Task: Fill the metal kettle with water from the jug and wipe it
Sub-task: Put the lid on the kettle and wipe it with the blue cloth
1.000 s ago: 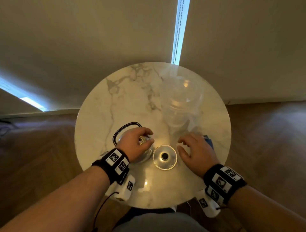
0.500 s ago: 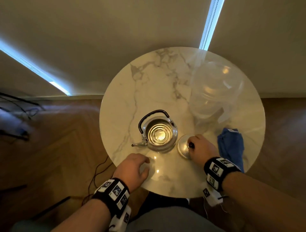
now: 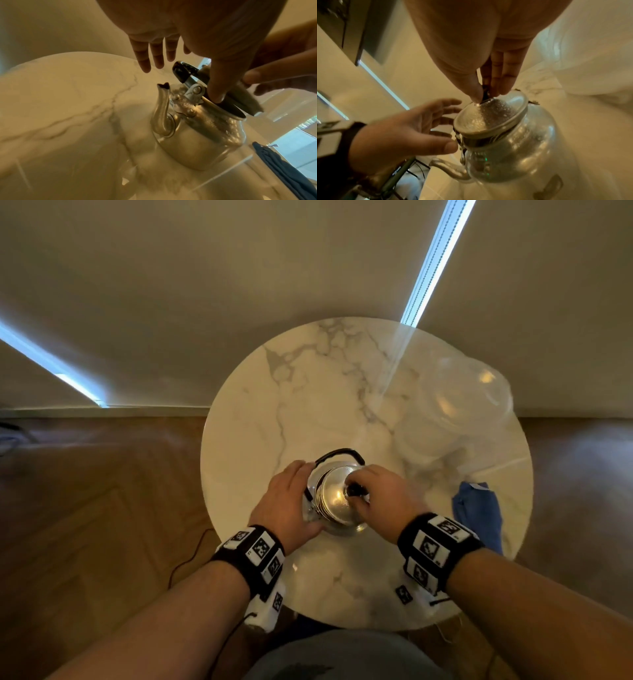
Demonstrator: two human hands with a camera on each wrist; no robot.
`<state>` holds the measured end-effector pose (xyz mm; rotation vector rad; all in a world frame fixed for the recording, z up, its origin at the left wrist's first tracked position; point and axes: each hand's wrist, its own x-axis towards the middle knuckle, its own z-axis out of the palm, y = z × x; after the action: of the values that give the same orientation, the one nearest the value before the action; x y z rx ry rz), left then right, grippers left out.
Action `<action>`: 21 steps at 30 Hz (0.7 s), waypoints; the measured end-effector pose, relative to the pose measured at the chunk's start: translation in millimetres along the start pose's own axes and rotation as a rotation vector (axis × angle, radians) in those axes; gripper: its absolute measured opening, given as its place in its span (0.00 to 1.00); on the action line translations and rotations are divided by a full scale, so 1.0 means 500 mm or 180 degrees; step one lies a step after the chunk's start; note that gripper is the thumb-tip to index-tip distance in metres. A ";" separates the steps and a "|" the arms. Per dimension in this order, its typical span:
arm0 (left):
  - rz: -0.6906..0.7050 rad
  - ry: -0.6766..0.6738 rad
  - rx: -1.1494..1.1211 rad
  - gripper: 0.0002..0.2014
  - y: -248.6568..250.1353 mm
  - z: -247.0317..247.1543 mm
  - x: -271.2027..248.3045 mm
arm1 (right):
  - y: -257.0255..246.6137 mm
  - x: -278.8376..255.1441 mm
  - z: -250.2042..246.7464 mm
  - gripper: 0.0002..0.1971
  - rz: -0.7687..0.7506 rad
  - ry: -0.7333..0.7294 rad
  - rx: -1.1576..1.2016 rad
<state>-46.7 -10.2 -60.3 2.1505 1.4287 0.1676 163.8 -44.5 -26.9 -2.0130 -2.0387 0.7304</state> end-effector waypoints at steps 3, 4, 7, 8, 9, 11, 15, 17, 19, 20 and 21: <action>0.0192 -0.0029 0.0005 0.44 -0.007 0.008 0.009 | -0.020 0.016 0.014 0.10 0.0067 -0.0034 -0.0039; 0.0235 -0.0037 0.0001 0.43 -0.009 0.010 0.011 | -0.023 0.018 0.017 0.10 0.0084 -0.0037 -0.0040; 0.0290 -0.0077 -0.0009 0.40 -0.015 0.010 0.017 | -0.030 0.018 0.025 0.10 0.0126 -0.0006 -0.0068; 0.0305 -0.0094 0.0003 0.39 -0.016 0.008 0.019 | -0.032 0.018 0.027 0.09 0.0141 0.0010 -0.0072; 0.0321 -0.0113 0.0033 0.39 -0.015 0.007 0.021 | -0.033 0.017 0.028 0.09 0.0152 0.0007 -0.0075; 0.0351 -0.0162 0.0128 0.37 -0.014 0.004 0.025 | -0.035 0.016 0.033 0.09 0.0143 0.0021 -0.0115; 0.0290 -0.0243 0.0222 0.35 -0.010 0.003 0.032 | -0.035 0.014 0.037 0.08 0.0225 0.0082 -0.0100; 0.0230 -0.0271 0.0216 0.35 -0.007 0.004 0.033 | -0.030 0.016 0.040 0.07 0.0244 0.0088 -0.0093; 0.0193 -0.0276 0.0252 0.35 -0.005 0.006 0.033 | -0.026 0.018 0.040 0.07 0.0237 0.0100 -0.0078; 0.0184 -0.0279 0.0277 0.35 -0.005 0.007 0.033 | -0.026 0.018 0.039 0.07 0.0240 0.0091 -0.0078; 0.0180 -0.0275 0.0299 0.35 -0.004 0.008 0.033 | -0.025 0.018 0.039 0.08 0.0249 0.0071 -0.0076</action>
<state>-39.7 3.7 -67.8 2.2468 1.3522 0.0286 142.9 -39.4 -39.8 -2.1150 -1.9755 0.6979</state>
